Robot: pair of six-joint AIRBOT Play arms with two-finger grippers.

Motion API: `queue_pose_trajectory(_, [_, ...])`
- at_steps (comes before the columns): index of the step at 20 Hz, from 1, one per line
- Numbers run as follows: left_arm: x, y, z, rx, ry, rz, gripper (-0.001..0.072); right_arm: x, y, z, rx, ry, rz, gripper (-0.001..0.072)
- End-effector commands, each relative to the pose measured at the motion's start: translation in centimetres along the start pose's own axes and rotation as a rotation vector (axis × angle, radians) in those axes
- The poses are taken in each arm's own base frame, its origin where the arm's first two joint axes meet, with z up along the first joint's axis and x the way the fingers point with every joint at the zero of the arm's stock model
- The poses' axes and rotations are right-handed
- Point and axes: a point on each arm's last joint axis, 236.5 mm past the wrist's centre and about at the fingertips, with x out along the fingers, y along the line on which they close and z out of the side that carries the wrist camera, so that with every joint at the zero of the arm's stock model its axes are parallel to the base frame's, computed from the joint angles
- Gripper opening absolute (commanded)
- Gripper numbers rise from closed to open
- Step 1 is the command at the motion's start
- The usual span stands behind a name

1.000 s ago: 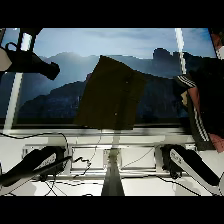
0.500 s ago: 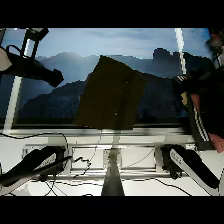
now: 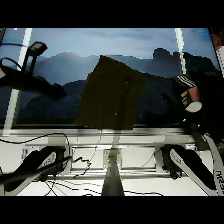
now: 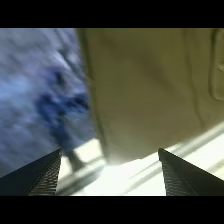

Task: Fold the clothes and pants, and hang the long-sleeved shirts on hangers.

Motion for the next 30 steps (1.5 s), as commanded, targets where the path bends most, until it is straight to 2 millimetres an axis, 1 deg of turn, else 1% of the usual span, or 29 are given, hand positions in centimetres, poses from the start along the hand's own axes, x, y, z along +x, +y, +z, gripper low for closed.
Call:
queue_pose_trajectory(1, [2.1,-0.9,-2.3,-0.08,0.036,-0.091,0.0696,2.0,-1.0,0.6,0.112,-0.099,0.043,0.0411])
queue_pose_trajectory(3, [3.5,-0.1,-2.9,-0.099,0.058,-0.076,0.0696,2.2,-0.7,1.2,0.137,-0.114,0.065,0.0487])
queue_pose_trajectory(6, [5.1,0.2,-3.1,-0.13,0.089,-0.105,0.0686,3.6,-1.0,0.6,0.156,-0.058,0.053,0.0486])
queue_pose_trajectory(8, [5.7,0.7,-3.4,-0.153,0.113,-0.107,0.0675,5.0,-1.1,0.1,0.154,-0.012,0.035,0.0486])
queue_pose_trajectory(9, [5.7,1.1,-3.4,-0.161,0.113,-0.099,0.0589,5.7,-0.8,0.1,0.157,0.003,0.038,0.0486])
queue_pose_trajectory(10, [5.6,1.7,-3.5,-0.175,0.109,-0.09,0.0533,6.3,-0.3,0.3,0.161,0.006,0.045,0.0486])
queue_pose_trajectory(12, [5.1,3.6,-4.1,-0.227,0.103,-0.058,0.0532,7.1,0.8,0.9,0.128,0.003,0.068,0.0486])
queue_pose_trajectory(13, [5.0,4.8,-4.8,-0.263,0.106,-0.038,0.0532,7.5,1.1,1.2,0.128,0.003,0.07,0.0486])
queue_pose_trajectory(15, [5.1,7.0,-7.0,-0.362,0.122,-0.017,0.0533,8.0,1.5,1.3,0.113,0.02,0.065,0.0482])
queue_pose_trajectory(16, [5.4,7.6,-8.1,-0.417,0.126,-0.024,0.0533,8.3,1.7,1.3,0.107,0.031,0.065,0.0475])
queue_pose_trajectory(17, [6.0,8.0,-9.5,-0.473,0.136,-0.033,0.0532,8.4,2.0,1.5,0.091,0.031,0.071,0.0439])
queue_pose_trajectory(19, [7.6,7.7,-12.1,-0.522,0.17,-0.072,0.0532,8.2,3.2,2.0,0.034,0.022,0.106,0.0422])
queue_pose_trajectory(20, [8.5,7.2,-13.1,-0.542,0.18,-0.097,0.0533,8.1,3.6,2.0,0.005,0.031,0.118,0.0358])
queue_pose_trajectory(21, [9.6,6.5,-13.9,-0.56,0.187,-0.12,0.0532,7.9,4.1,1.9,-0.034,0.04,0.131,0.0263])
queue_pose_trajectory(23, [11.3,5.0,-14.6,-0.615,0.176,-0.173,0.0532,7.7,4.6,1.9,-0.08,0.047,0.141,0.0025])
queue_pose_trajectory(25, [12.8,3.5,-14.9,-0.665,0.156,-0.233,0.0532,7.6,4.7,2.2,-0.09,0.04,0.139,0.0028])
queue_pose_trajectory(28, [14.6,2.7,-15.5,-0.736,0.124,-0.252,0.0533,7.7,4.4,2.4,-0.092,0.03,0.127,0.0028])
queue_pose_trajectory(30, [15.2,1.9,-15.4,-0.747,0.096,-0.285,0.0532,7.7,4.4,2.4,-0.094,0.031,0.125,0.0028])
